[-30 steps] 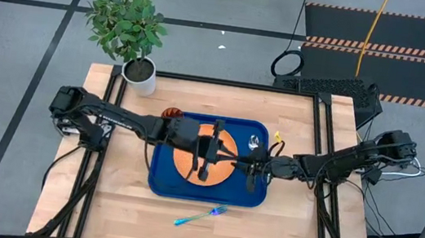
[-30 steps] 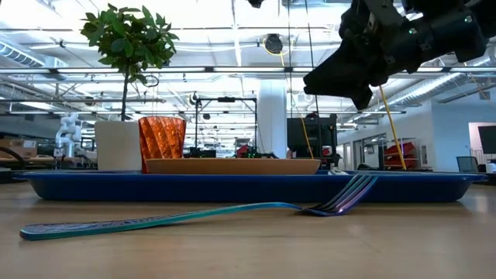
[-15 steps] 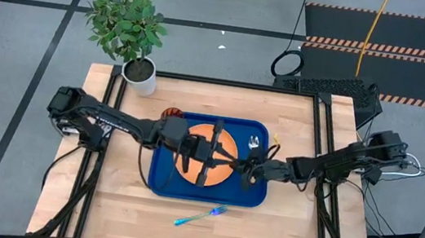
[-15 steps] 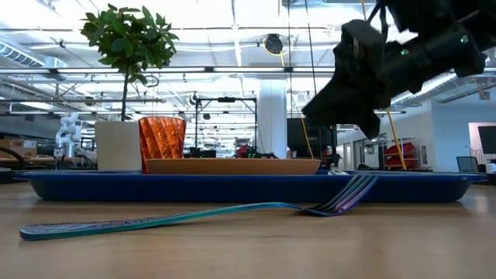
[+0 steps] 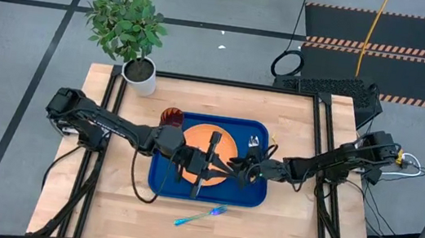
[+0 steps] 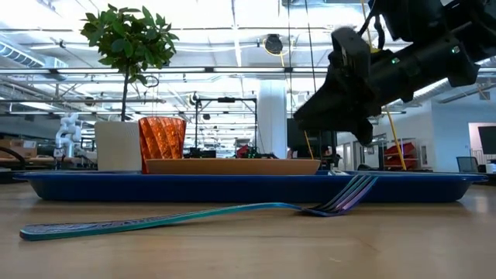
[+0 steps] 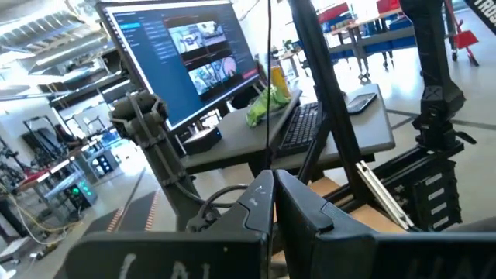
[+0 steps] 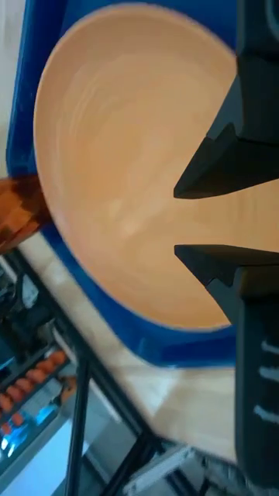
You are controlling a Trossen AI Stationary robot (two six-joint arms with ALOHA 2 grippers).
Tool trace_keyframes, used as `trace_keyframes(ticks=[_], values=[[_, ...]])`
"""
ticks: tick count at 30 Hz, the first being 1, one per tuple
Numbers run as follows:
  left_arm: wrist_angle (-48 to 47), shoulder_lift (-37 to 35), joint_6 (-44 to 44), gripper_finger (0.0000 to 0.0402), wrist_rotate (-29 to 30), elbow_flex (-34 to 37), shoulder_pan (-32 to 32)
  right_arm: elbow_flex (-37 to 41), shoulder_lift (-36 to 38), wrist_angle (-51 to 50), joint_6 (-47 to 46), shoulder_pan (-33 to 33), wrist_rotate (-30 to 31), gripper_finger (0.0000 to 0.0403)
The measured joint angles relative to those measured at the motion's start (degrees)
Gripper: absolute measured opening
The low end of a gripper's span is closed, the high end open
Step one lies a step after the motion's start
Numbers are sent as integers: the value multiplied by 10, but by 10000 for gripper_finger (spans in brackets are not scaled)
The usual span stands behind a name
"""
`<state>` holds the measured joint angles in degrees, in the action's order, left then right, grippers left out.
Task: Pick and place plate/cup/fork/spoon on tray
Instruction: Put the fork on the serving tray to the right of the plate
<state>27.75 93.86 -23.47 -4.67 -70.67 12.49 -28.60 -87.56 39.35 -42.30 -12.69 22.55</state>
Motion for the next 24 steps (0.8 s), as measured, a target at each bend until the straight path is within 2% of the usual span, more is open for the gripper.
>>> trace_keyframes(ticks=[12, 24], values=[[-35, 0, 10, 19, 2, 0, 19, 0, -1, 62, 56, 5, 0, 100], [-192, -80, 14, 19, 23, 0, 22, 0, -1, 76, 59, 27, 1, 100]])
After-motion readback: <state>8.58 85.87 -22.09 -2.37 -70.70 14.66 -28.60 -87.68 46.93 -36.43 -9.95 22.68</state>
